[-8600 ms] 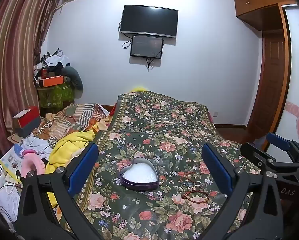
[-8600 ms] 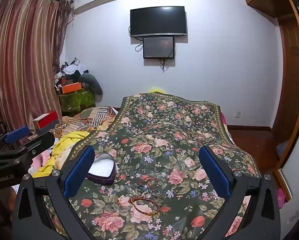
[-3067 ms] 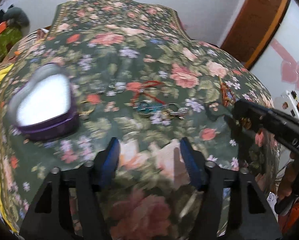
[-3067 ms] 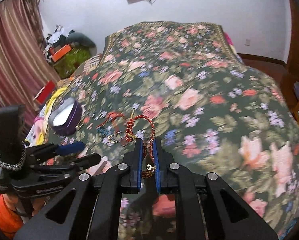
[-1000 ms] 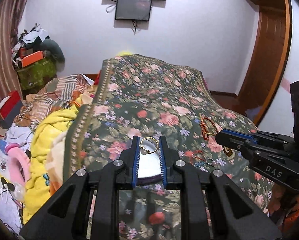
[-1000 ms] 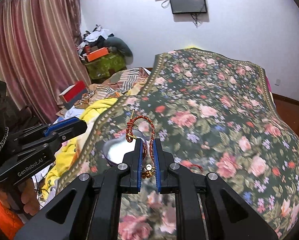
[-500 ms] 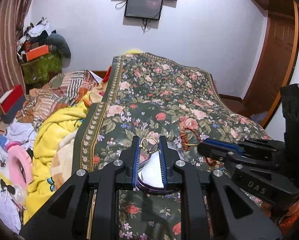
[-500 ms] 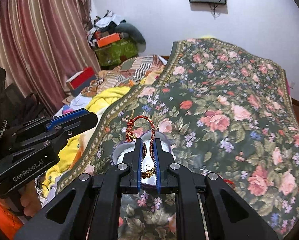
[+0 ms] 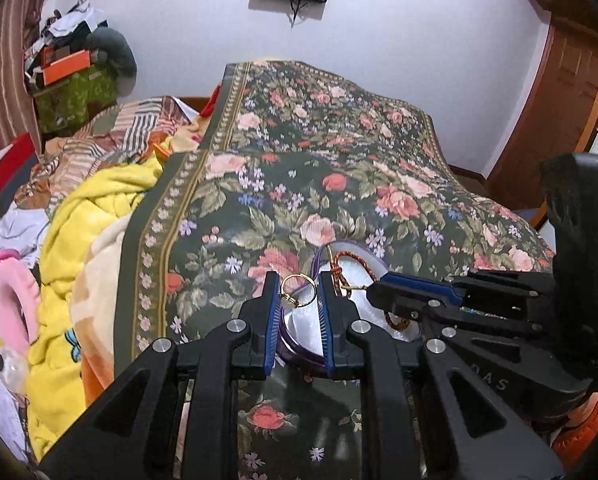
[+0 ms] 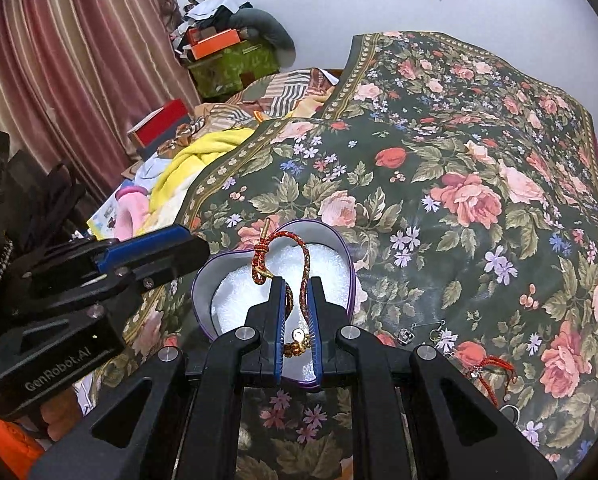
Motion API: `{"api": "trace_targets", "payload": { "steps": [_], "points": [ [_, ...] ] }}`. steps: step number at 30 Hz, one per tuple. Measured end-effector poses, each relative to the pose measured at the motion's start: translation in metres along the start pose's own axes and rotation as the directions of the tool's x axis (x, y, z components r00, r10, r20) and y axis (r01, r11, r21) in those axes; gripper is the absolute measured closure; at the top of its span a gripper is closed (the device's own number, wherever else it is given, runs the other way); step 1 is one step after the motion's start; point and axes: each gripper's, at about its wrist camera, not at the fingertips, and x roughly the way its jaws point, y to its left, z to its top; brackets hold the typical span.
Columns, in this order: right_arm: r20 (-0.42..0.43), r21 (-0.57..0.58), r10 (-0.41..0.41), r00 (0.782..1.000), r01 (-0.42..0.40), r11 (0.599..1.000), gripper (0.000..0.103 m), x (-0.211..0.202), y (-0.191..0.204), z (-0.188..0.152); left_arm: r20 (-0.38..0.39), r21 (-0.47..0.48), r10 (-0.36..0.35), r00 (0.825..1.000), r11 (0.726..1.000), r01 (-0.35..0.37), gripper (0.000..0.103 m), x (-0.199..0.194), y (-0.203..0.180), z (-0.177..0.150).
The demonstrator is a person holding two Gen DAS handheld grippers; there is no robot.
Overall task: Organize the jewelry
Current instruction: 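Carry the bracelet into the heart tin with the right gripper while the left carries the ring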
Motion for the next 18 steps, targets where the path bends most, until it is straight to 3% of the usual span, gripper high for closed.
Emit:
{"api": "trace_targets", "payload": {
  "steps": [3,8,14,18],
  "points": [
    [-0.003,-0.012,-0.002,1.000,0.002,1.000,0.093,0.001,0.002,-0.001,-0.014,-0.007,-0.008,1.000,1.000,0.008,0.086,0.004,0.001,-0.003],
    [-0.034,-0.020,0.003,0.999,-0.004,1.000,0.084,0.004,0.003,-0.003,-0.029,-0.003,-0.019,0.999,1.000,0.019,0.086,0.007,-0.002,-0.005],
    [-0.029,-0.027,-0.006,1.000,0.005,1.000,0.065,-0.004,0.001,-0.005,-0.048,0.016,-0.018,0.999,1.000,0.019,0.086,0.008,-0.006,-0.004],
    [-0.005,-0.033,-0.025,1.000,0.024,0.999,0.064,-0.016,0.000,-0.004,-0.040,0.012,-0.012,0.999,1.000,0.013,0.086,0.003,-0.006,-0.001]
  ]
}}
